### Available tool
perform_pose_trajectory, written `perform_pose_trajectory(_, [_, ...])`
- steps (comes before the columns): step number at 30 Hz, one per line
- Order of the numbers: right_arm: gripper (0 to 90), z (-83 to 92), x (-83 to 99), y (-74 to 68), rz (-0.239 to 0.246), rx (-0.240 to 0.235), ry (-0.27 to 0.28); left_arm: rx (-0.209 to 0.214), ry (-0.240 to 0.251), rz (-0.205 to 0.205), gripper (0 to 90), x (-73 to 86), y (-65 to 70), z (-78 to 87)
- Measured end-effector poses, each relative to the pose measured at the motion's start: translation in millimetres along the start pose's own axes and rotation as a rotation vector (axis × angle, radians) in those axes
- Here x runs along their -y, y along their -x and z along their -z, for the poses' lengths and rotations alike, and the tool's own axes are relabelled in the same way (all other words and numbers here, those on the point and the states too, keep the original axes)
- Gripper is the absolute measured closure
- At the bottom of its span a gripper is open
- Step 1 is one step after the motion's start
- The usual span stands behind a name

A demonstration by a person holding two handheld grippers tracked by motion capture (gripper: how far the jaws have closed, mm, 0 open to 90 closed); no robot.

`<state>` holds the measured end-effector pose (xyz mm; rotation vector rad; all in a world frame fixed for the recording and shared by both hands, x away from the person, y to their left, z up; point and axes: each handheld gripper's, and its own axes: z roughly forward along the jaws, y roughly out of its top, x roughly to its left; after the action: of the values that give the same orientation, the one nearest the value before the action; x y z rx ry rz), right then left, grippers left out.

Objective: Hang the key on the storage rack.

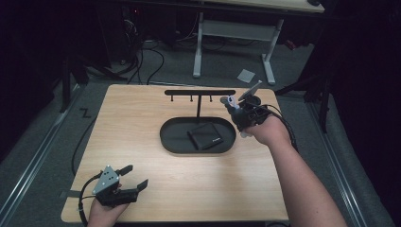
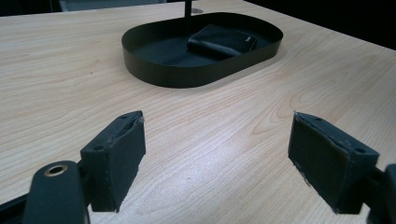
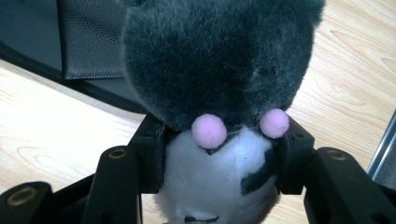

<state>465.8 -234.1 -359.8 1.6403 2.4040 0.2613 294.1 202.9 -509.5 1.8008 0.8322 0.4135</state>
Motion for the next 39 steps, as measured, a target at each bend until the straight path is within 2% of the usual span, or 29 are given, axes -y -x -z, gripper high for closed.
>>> perform_pose_trajectory(7, [47.5, -14.7, -8.5, 2.0, -0.007, -0.001, -0.002, 0.0, 0.001, 0.005, 19.4, 0.7, -0.6, 0.5])
perform_pose_trajectory(17, [46.0, -26.5, -20.3, 5.0, -0.032, -0.003, 0.002, 0.0, -0.001, 0.004, 19.4, 0.4, -1.6, 0.0])
perform_pose_trajectory(30, [38.8, -30.9, -20.3, 0.4, -0.02, -0.019, 0.021, 0.005, -0.008, -0.002, 19.4, 0.5, 0.4, -2.5])
perform_pose_trajectory(39, [37.5, -28.4, -18.7, -1.4, -0.014, -0.013, 0.033, 0.006, -0.012, -0.006, 19.4, 0.4, 1.6, -3.4])
